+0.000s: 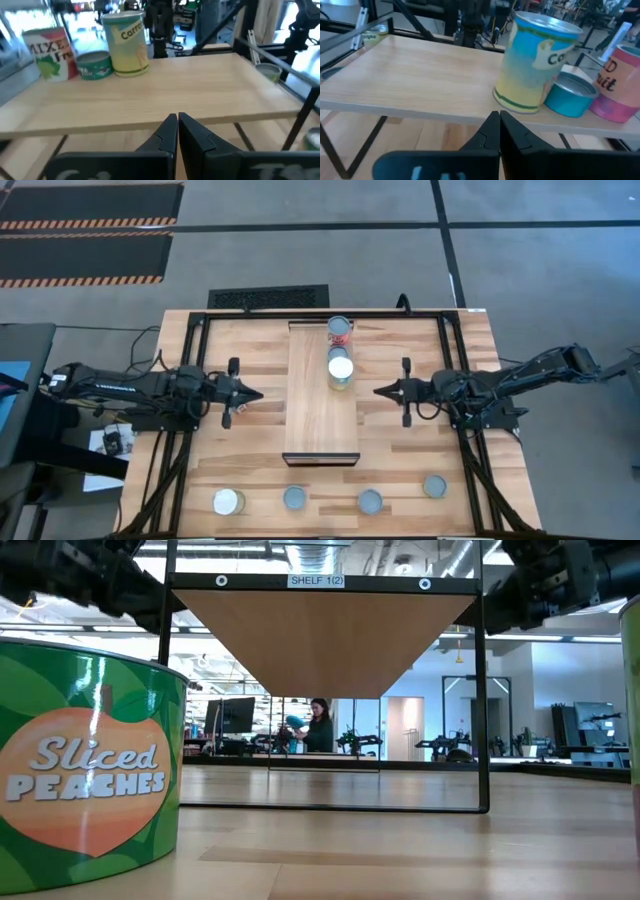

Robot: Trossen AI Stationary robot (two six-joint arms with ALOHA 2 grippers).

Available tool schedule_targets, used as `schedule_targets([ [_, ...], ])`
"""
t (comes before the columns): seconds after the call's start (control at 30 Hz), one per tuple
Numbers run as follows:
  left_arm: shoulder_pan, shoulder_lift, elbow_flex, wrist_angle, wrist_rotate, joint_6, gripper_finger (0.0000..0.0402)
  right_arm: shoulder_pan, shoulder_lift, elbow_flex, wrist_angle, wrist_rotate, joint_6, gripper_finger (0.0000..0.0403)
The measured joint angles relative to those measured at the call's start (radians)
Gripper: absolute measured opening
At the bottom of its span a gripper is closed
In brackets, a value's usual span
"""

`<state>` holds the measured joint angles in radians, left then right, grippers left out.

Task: Pick and place cans onto a shelf
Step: Put the small red can on the shelf

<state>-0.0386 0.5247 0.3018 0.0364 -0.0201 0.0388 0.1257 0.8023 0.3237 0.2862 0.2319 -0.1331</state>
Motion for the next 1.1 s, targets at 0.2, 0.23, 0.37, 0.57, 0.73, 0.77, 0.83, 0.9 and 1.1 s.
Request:
schedule_targets([
  [0.2,-0.050,0.010,0.135,-0.240,-0.171,-0.152,0.0006,-0.020,0.001,0.000,-0.005,0.001,0.001,0.0013],
  [0.23,-0.054,0.017,0.155,-0.285,-0.187,-0.169,0.0006,-0.023,0.001,0.000,-0.011,0.000,0.000,0.0011],
  [0.37,-0.062,0.051,0.234,-0.504,-0.203,-0.297,0.0006,-0.044,0.001,0.000,-0.049,-0.002,0.001,0.0011],
  [0.57,-0.063,0.163,0.315,-0.730,-0.231,-0.485,0.0014,-0.105,0.001,-0.001,-0.054,-0.052,-0.006,0.0011],
  [0.73,-0.063,0.277,0.347,-0.805,-0.241,-0.561,0.0040,-0.168,0.002,-0.001,-0.054,-0.107,-0.006,0.0010],
  [0.77,-0.063,0.298,0.347,-0.818,-0.241,-0.579,0.0046,-0.178,0.002,-0.001,-0.052,-0.117,-0.006,0.0011],
  [0.83,-0.062,0.346,0.347,-0.833,-0.242,-0.625,0.0056,-0.193,0.002,-0.001,-0.053,-0.131,-0.004,0.0012],
  [0.9,-0.062,0.392,0.347,-0.868,-0.242,-0.655,0.0065,-0.203,0.002,-0.001,-0.054,-0.149,0.001,0.0012],
  [1.1,-0.063,0.508,0.347,-0.902,-0.225,-0.690,0.0082,-0.212,0.002,-0.001,-0.055,-0.162,0.001,0.0012],
])
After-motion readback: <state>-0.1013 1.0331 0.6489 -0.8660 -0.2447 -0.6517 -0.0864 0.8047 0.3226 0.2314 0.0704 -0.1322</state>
